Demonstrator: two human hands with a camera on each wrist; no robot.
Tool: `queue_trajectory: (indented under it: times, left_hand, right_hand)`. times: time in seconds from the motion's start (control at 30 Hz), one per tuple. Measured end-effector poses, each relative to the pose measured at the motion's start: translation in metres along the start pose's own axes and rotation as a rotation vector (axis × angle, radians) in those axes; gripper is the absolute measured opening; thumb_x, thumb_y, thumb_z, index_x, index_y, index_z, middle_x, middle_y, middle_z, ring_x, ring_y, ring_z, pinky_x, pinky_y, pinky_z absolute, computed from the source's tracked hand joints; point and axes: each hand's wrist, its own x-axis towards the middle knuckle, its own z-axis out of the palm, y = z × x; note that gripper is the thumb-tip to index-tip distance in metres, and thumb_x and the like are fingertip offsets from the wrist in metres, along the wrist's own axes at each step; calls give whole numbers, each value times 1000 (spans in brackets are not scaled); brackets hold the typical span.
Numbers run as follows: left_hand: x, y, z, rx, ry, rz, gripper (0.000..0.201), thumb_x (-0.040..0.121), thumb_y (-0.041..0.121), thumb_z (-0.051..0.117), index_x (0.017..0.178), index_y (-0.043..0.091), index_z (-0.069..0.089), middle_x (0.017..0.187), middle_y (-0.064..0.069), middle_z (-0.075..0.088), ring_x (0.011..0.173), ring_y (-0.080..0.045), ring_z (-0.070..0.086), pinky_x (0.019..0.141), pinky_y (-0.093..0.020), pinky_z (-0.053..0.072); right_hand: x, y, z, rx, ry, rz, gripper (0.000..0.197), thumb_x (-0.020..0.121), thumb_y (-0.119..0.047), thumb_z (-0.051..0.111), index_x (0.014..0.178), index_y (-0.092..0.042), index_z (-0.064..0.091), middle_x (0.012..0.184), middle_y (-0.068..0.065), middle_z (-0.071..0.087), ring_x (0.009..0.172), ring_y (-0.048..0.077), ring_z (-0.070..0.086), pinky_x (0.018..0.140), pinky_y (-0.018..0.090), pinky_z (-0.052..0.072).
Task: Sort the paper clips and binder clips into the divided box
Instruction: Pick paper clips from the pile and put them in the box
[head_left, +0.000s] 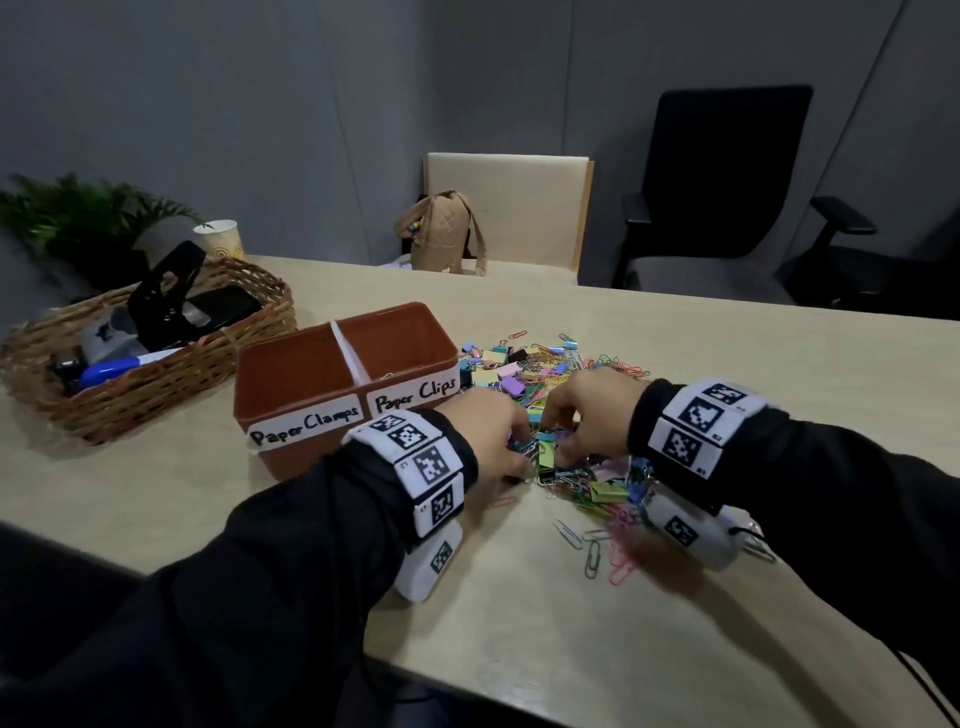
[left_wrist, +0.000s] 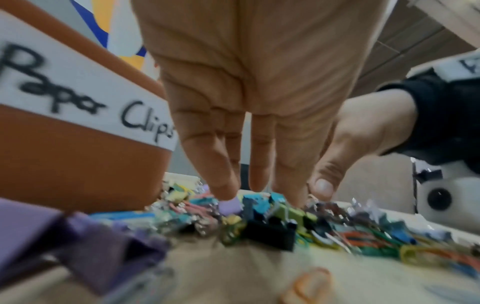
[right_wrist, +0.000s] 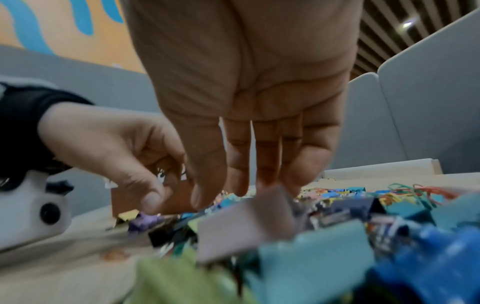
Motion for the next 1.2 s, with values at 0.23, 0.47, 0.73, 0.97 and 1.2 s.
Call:
queue_trajectory:
  times: [0.23, 0.47, 0.73, 0.97, 1.2]
  left_hand:
    - [8, 13, 0, 121, -52, -17, 21, 78, 31, 70, 91, 15, 68, 80, -1, 62, 75, -20, 59, 64, -28, 48]
    - [-21, -21, -14, -63, -3, -120, 16, 76, 30, 76, 81, 20, 65, 67, 10, 60, 62, -7, 56, 51, -20, 39]
    - [-37, -45, -12, -96, 67, -200, 16, 88, 16, 62, 102, 21, 69, 89, 8, 62, 79, -7, 55, 69, -19, 41]
    - [-30, -49, -5, 6, -29, -204, 24, 80, 31, 74, 102, 23, 69, 90, 8, 58, 86, -11, 56, 73, -24, 47]
    - [-36, -56, 0, 44, -8, -219, 23, 76, 25, 72, 97, 23, 64, 87, 5, 57, 84, -16, 57, 61, -24, 43]
  right_hand:
    - [5, -7, 10, -45, -59, 2, 48, 67, -43, 81, 106, -27, 59, 78, -8, 62, 73, 20, 69, 68, 33, 57]
    - [2, 0, 12, 7, 7, -93, 27, 76, -27, 74, 69, -26, 48, 76, -7, 57, 76, 20, 59, 69, 36, 52]
    - [1, -8, 9, -67, 134, -114, 12, 86, -9, 56, 89, -21, 57, 91, -2, 58, 85, 20, 54, 72, 30, 46]
    - [-5, -45, 29, -132, 4, -261, 42, 82, -40, 67, 118, -19, 59, 108, 1, 57, 98, 22, 57, 78, 29, 47]
    - [8, -63, 34, -289, -58, -242, 29, 86, -30, 65, 103, -7, 68, 104, 10, 63, 94, 28, 60, 77, 31, 50]
